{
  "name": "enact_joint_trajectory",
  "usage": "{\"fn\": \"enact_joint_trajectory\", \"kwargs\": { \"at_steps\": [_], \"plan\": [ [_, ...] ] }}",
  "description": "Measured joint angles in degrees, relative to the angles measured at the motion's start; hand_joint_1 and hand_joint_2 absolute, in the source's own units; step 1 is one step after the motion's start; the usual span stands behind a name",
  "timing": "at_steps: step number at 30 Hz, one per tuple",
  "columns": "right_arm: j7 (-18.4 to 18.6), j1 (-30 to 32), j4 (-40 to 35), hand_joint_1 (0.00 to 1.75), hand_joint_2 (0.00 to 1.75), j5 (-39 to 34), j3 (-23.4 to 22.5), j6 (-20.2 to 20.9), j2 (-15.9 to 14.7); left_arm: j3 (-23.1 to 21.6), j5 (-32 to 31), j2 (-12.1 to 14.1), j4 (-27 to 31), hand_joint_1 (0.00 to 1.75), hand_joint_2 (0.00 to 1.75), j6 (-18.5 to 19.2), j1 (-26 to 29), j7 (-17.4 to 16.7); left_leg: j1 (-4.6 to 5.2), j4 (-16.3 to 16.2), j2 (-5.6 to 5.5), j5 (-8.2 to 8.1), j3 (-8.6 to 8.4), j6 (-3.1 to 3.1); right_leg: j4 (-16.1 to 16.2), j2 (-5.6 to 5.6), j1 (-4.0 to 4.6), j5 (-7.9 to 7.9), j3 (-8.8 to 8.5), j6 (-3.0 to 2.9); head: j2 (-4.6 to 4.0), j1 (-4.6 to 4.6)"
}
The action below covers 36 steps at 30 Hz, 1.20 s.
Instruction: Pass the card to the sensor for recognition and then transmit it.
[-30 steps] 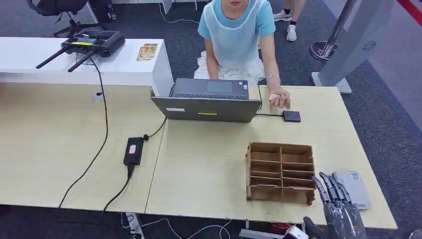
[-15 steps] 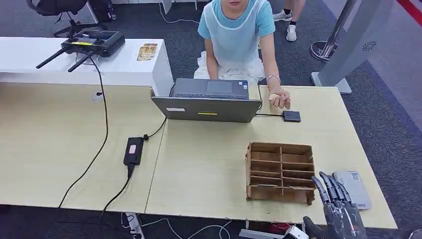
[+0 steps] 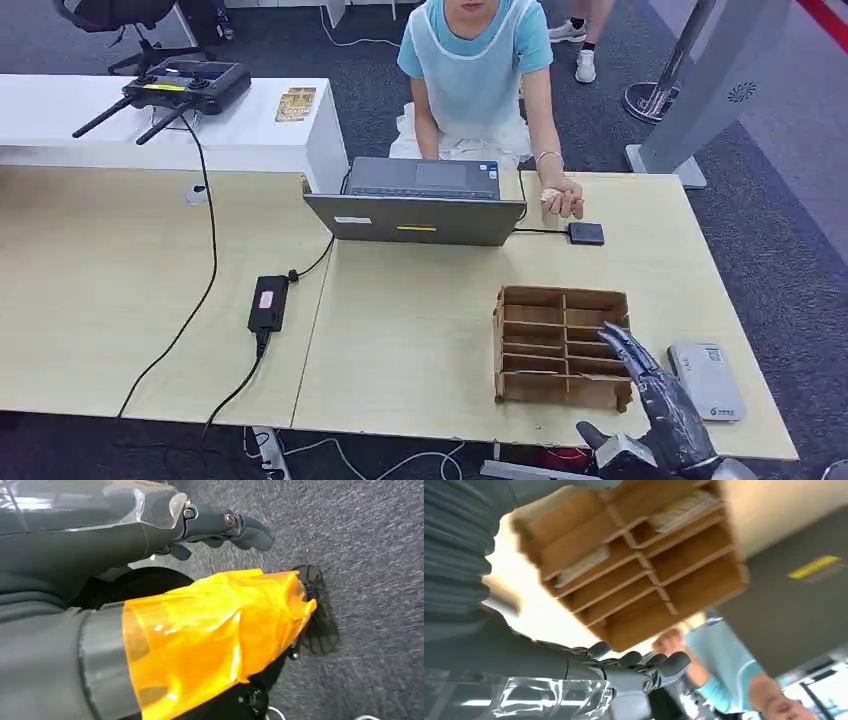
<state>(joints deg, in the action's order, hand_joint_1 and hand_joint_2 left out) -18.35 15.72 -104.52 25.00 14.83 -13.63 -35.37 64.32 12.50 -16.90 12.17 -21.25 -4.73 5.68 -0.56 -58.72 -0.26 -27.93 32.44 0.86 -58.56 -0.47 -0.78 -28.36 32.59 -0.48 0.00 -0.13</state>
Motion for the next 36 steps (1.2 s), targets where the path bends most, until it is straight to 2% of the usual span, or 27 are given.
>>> {"fn": "enact_joint_trajectory", "kwargs": {
  "at_steps": [1, 4, 7, 9, 11, 12, 13, 15, 18, 20, 23, 33, 34, 36],
  "plan": [
    [-1.3, -0.2, -0.2, 0.00, 1.75, -2.4, -1.0, 1.6, 0.4, 0.2, 0.4, 0.0, 0.0, 0.00, 0.00, 0.3, 0.0, 0.2, 0.00, 0.0, -0.02, 0.00, 0.00, 0.00, 0.0, -0.01, 0.00, 0.00, 0.00, 0.00, 0.02, 0.00],
    [-5.0, -0.5, -1.2, 0.00, 1.75, -13.4, -5.5, 9.9, 2.3, 1.3, 1.7, 0.0, 0.0, 0.00, 0.00, 1.5, 0.1, 0.7, 0.00, 0.0, -0.03, 0.00, 0.02, 0.00, 0.0, -0.02, 0.01, 0.00, 0.00, 0.00, 0.02, 0.00],
    [-6.2, -0.6, -1.4, 0.00, 1.75, -23.2, -8.8, 17.5, 5.0, 2.1, 2.4, 0.0, 0.0, 0.00, 0.00, 2.1, 0.1, 1.1, 0.00, 0.0, -0.02, 0.00, 0.01, 0.00, 0.0, -0.01, 0.00, 0.00, 0.01, 0.00, 0.00, 0.00],
    [-6.4, -0.6, -1.6, 0.00, 1.75, -27.5, -10.3, 19.9, 6.4, 2.3, 2.8, 0.0, 0.0, 0.00, 0.00, 2.3, 0.1, 1.1, 0.00, 0.0, -0.03, 0.00, 0.01, 0.00, 0.0, -0.01, 0.00, -0.01, 0.01, 0.01, 0.02, 0.00],
    [-7.1, -0.6, -1.8, 0.00, 1.75, -29.3, -11.9, 20.0, 7.8, 2.6, 3.0, 0.0, 0.0, 0.00, 0.00, 2.5, 0.1, 1.2, 0.00, 0.0, -0.02, 0.00, 0.02, 0.00, 0.0, -0.01, 0.00, -0.01, 0.01, 0.01, 0.02, 0.00],
    [-7.6, -0.7, -2.0, 0.00, 1.75, -27.1, -12.8, 18.0, 8.9, 2.7, 3.1, 0.0, 0.0, 0.00, 0.00, 2.5, 0.1, 1.3, 0.00, 0.0, -0.02, 0.00, 0.02, 0.00, 0.0, -0.01, 0.00, -0.01, 0.01, 0.01, 0.00, -0.02],
    [-8.0, -0.6, -2.5, 0.00, 1.75, -22.1, -13.5, 13.5, 9.9, 2.8, 3.0, 0.0, 0.0, 0.00, 0.00, 2.3, 0.1, 1.3, 0.00, 0.0, -0.02, 0.00, 0.02, 0.00, 0.0, -0.02, 0.00, -0.01, 0.01, 0.01, 0.00, 0.00],
    [-7.7, -0.6, -3.7, 0.00, 1.75, -7.0, -14.3, 2.6, 11.7, 2.8, 2.9, 0.0, 0.0, 0.00, 0.00, 1.6, 0.1, 1.5, 0.00, 0.0, -0.02, 0.00, 0.02, 0.00, 0.0, -0.01, 0.01, -0.01, 0.00, 0.00, 0.00, 0.00],
    [-2.1, 0.9, -6.0, 0.00, 1.75, 10.3, -14.4, -9.4, 12.0, 2.8, 2.7, 0.0, 0.0, 0.00, 0.00, 0.7, 0.0, 1.2, 0.00, 0.0, -0.09, 0.00, 0.01, 0.00, 0.0, -0.07, 0.00, -0.01, -0.01, 0.01, 0.02, 0.00],
    [0.9, 2.3, -7.5, 0.00, 1.75, 16.5, -14.3, -14.7, 11.5, 2.8, 2.7, 0.1, 0.0, 0.00, 0.00, 0.2, 0.0, 0.7, 0.00, 0.0, -0.09, 0.00, 0.05, 0.00, 0.0, -0.06, 0.00, -0.01, 0.01, 0.01, 0.02, 0.00],
    [2.1, 4.0, -8.9, 0.00, 1.75, 17.6, -14.1, -16.2, 10.9, 2.8, 2.7, 0.1, 0.0, 0.00, 0.00, 0.2, 0.0, 0.6, 0.00, 0.0, -0.04, -0.04, 0.04, 0.00, 0.0, -0.01, 0.00, -0.02, 0.01, 0.01, 0.02, 0.00],
    [2.7, 5.1, -10.3, 0.00, 1.75, 18.9, -13.3, -16.4, 10.1, 2.8, 2.6, 0.1, 0.0, 0.00, 0.00, 0.1, 0.0, 0.6, 0.00, 0.0, -0.02, -0.03, 0.02, 0.00, 0.0, -0.01, 0.00, -0.01, 0.00, 0.01, 0.00, 0.00],
    [3.9, 5.2, -10.3, 0.00, 1.75, 21.3, -13.3, -17.0, 10.0, 2.8, 2.6, 0.1, 0.0, 0.00, 0.00, 0.0, 0.0, 0.5, 0.00, 0.0, -0.02, -0.03, -0.01, 0.00, 0.0, -0.01, 0.00, -0.01, 0.01, 0.01, 0.00, 0.00],
    [8.8, 6.9, -10.8, 0.00, 1.75, 31.8, -13.2, -19.4, 8.9, 2.8, 2.5, 0.2, 0.0, 0.00, 0.00, -0.5, 0.0, 0.2, 0.01, 0.0, -0.09, -0.04, 0.01, 0.00, 0.0, -0.07, 0.00, -0.02, 0.00, 0.02, 0.00, 0.00]
  ]
}}
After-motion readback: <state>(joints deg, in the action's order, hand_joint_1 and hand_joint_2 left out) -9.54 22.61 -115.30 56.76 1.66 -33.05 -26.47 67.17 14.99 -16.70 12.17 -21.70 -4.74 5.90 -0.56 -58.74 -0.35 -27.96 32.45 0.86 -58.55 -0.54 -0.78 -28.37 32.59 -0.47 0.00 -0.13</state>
